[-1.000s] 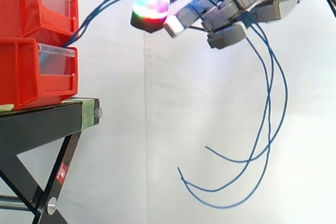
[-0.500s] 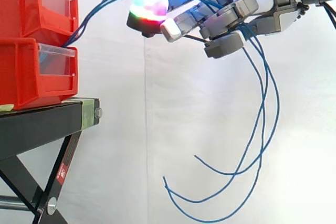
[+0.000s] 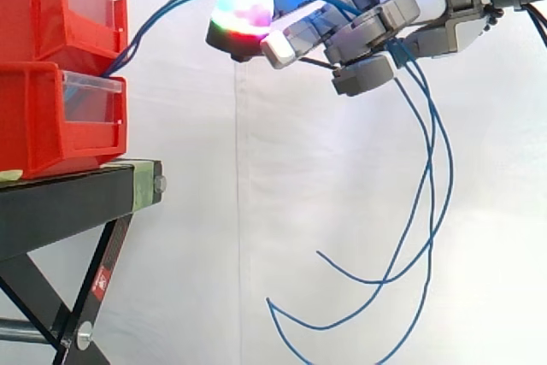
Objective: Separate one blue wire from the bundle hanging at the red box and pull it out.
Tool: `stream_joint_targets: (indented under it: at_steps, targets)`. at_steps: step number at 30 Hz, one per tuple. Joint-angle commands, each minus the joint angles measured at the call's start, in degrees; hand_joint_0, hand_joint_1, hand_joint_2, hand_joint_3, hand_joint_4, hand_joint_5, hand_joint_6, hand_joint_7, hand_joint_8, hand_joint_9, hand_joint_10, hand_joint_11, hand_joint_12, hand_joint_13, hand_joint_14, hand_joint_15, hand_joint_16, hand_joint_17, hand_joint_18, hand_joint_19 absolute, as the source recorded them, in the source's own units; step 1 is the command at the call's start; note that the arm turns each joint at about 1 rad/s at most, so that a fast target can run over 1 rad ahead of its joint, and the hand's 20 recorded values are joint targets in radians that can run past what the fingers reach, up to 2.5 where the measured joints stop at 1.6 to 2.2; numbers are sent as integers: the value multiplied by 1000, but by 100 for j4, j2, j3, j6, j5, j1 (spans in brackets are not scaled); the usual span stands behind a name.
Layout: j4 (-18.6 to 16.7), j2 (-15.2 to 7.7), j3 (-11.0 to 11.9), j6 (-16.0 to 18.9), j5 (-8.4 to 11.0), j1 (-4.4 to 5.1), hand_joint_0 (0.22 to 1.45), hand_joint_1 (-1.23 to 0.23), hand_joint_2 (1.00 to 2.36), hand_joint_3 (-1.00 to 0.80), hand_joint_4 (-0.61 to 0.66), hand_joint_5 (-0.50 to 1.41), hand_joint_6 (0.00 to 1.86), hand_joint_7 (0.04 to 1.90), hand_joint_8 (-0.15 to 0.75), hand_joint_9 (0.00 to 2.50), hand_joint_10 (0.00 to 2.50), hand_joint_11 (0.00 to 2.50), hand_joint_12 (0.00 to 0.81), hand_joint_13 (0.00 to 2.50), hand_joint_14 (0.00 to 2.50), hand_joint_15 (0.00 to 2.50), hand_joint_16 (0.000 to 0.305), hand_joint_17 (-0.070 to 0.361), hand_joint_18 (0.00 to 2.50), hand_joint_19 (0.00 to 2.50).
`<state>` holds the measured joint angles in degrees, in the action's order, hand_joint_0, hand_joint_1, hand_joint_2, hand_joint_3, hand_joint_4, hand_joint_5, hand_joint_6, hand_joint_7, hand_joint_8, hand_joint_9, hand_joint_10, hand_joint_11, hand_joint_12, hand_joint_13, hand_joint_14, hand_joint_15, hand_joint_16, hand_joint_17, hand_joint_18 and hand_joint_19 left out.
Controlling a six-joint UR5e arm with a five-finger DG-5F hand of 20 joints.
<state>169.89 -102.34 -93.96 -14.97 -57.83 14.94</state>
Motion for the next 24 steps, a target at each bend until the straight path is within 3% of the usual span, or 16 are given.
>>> stream_joint_targets:
  at_steps: [1, 12, 24]
  targets:
    - [0, -5, 0, -6, 0, 0, 547, -595, 1011, -365, 271, -188, 720, 1122, 387, 896, 18, 1064, 361, 1004, 1987, 1287, 47, 105, 1006, 1628]
    - [9, -5, 0, 3, 0, 0, 538, -691, 1004, -460, 271, -190, 723, 1123, 391, 898, 17, 1067, 368, 1005, 1984, 1282, 48, 108, 1013, 1623]
    - [0, 4, 0, 3, 9, 0, 585, -756, 1007, -426, 271, -198, 750, 1096, 379, 892, 18, 1066, 355, 1012, 1929, 1308, 45, 102, 999, 1621]
